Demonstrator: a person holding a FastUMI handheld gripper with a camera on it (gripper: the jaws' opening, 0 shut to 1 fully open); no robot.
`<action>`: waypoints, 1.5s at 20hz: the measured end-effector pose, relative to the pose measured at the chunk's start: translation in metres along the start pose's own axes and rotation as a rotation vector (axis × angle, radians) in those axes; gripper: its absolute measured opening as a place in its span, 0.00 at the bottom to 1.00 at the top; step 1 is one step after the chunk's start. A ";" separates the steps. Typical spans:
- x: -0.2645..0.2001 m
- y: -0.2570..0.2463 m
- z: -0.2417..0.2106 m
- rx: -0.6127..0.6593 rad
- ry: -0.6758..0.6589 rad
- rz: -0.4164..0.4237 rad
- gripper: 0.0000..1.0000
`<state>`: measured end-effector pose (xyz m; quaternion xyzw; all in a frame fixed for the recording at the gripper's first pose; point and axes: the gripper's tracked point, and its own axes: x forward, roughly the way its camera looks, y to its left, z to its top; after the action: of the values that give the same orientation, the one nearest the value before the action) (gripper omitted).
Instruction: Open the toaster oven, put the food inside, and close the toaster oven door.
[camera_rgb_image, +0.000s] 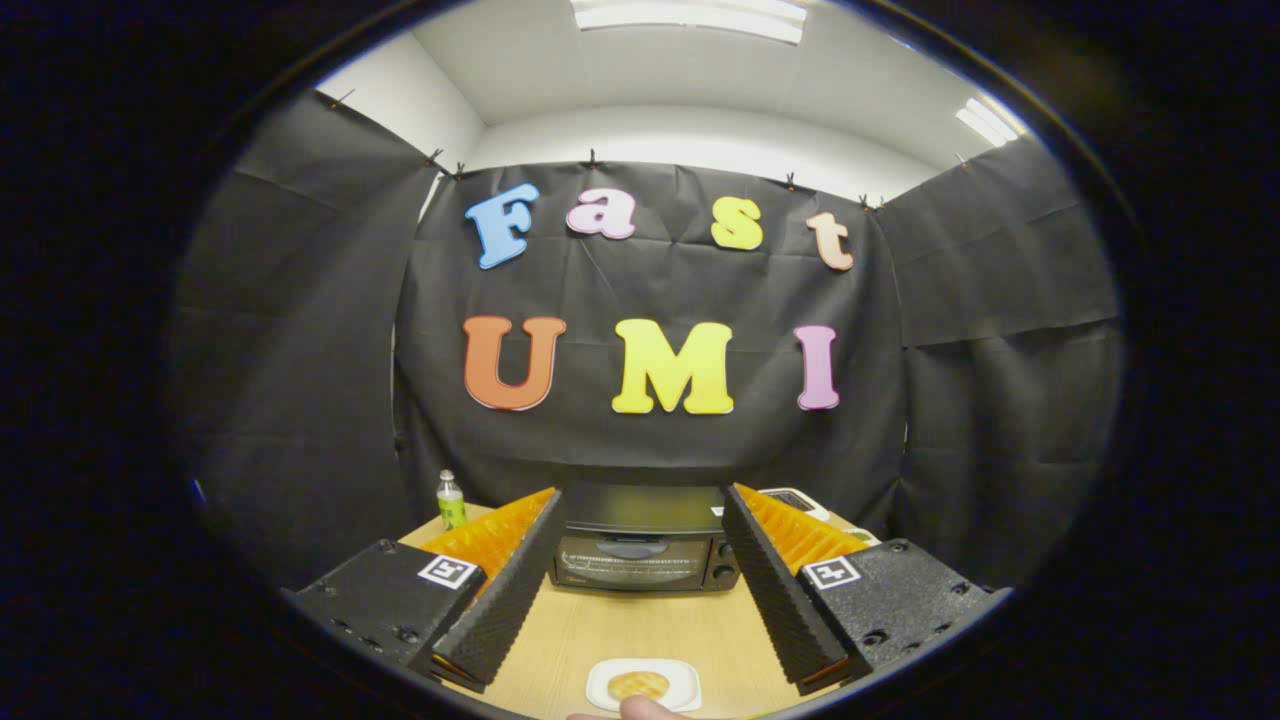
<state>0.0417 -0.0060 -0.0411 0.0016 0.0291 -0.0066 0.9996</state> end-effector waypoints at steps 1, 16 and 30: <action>0.004 0.001 -0.001 0.010 0.000 -0.002 1.00; 0.104 0.018 -0.095 0.041 0.126 0.101 1.00; 0.279 0.004 -0.170 0.037 0.204 0.099 1.00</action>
<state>0.3103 -0.0048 -0.2270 0.0220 0.1304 0.0425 0.9903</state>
